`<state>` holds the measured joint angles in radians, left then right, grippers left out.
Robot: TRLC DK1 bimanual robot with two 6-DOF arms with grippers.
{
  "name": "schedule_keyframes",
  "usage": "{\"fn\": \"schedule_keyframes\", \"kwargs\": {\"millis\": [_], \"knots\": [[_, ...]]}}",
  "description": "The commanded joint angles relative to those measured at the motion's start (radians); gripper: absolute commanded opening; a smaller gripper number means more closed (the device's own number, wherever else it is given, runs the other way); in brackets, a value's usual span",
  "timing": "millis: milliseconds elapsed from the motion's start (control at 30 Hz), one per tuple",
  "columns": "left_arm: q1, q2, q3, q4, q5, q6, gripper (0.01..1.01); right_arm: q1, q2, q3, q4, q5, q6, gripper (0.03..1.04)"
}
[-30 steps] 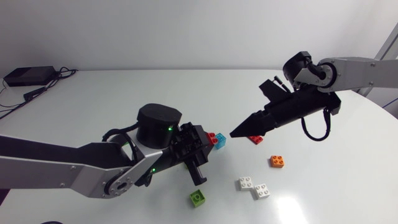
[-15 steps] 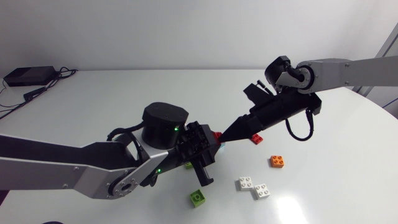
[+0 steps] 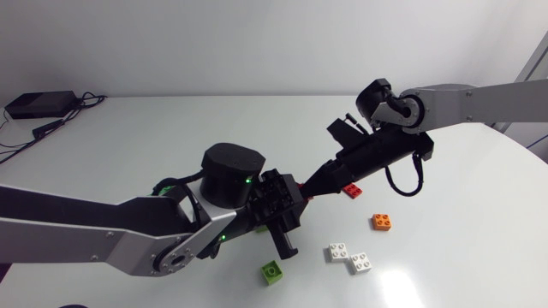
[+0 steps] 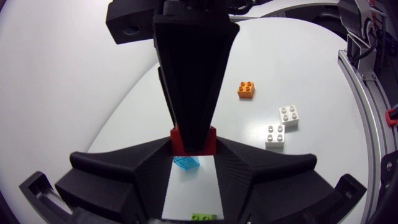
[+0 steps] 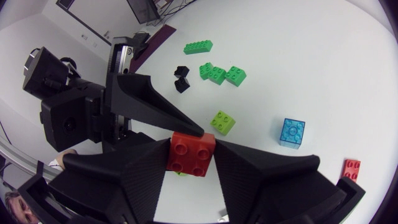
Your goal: Separate the duplo bricks
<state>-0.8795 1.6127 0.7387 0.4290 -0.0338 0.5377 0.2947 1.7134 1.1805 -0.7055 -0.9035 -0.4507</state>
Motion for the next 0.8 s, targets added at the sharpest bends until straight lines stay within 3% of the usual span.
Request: {"fn": "schedule_keyframes", "kwargs": {"millis": [0,133,267,333,533,767], "knots": [[-0.006,0.010,0.021,0.013,-0.003,-0.019,0.364,0.008,0.014,-0.035,0.008,-0.005,0.012,0.26],[-0.003,0.006,0.027,0.014,-0.008,-0.021,0.397,-0.003,-0.003,-0.053,0.028,0.012,0.021,0.25],[0.004,0.004,0.030,0.013,-0.009,-0.021,0.746,-0.040,-0.026,-0.061,0.037,0.028,0.026,0.24],[0.005,0.006,0.031,0.011,-0.014,-0.021,0.854,-0.066,-0.031,-0.064,0.040,0.048,0.026,0.24],[0.051,0.047,0.097,-0.056,-0.008,-0.036,0.916,-0.147,-0.038,-0.058,0.038,0.133,0.006,0.24],[0.132,0.179,0.298,-0.249,0.080,-0.077,0.915,-0.078,-0.121,-0.170,0.167,0.581,-0.045,0.24]]}}
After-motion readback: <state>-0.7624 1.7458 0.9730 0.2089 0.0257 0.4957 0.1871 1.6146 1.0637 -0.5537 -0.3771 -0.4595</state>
